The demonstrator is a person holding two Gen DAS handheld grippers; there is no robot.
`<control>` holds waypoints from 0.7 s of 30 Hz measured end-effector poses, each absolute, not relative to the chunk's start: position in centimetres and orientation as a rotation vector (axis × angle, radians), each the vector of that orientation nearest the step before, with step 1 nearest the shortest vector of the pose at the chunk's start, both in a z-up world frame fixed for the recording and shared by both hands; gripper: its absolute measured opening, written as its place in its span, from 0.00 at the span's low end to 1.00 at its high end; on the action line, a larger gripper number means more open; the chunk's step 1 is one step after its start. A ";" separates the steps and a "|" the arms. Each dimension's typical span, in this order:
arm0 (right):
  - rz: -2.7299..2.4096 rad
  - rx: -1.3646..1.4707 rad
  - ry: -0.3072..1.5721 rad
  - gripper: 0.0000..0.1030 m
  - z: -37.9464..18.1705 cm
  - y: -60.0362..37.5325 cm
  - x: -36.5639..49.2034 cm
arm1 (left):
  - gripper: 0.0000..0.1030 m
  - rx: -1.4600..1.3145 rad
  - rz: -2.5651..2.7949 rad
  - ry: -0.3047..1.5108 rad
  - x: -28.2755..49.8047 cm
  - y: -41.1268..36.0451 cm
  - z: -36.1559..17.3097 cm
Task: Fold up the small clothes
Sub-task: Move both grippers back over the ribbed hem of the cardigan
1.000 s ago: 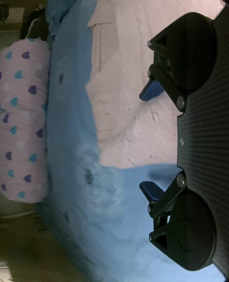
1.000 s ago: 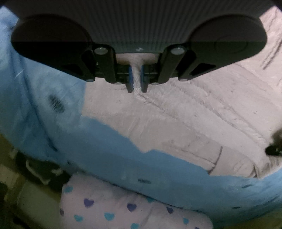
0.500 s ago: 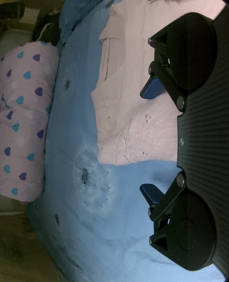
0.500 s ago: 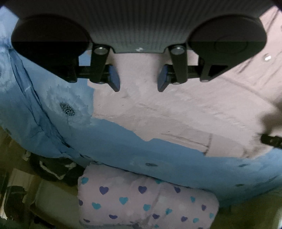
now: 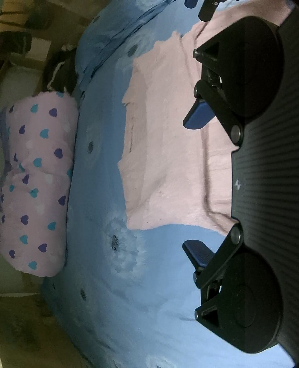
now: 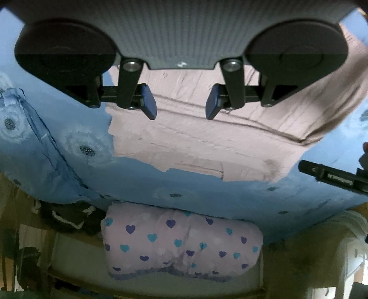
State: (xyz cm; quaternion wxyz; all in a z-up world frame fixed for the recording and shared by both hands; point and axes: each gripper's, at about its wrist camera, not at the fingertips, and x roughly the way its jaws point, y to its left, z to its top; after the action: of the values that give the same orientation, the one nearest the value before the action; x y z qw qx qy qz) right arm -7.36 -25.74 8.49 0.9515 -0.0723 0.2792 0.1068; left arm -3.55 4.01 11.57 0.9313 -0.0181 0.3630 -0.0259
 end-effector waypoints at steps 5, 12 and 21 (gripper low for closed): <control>0.225 -0.136 0.570 0.48 8.6 -25.7 -10.4 | 1.00 0.018 -0.080 0.772 -7.4 3.1 11.4; 0.256 -0.090 0.602 0.48 7.0 -25.7 -13.6 | 1.00 0.028 -0.129 0.819 -12.2 2.3 9.9; 0.280 -0.097 0.648 0.48 5.0 -25.9 -17.2 | 1.00 0.028 -0.137 0.843 -16.7 1.8 8.5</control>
State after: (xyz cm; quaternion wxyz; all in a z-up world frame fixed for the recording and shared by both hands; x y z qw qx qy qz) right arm -17.18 -25.91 5.04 0.9371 -0.0475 0.3173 0.1372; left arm -16.68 1.78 8.53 0.9101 0.0138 0.4087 -0.0665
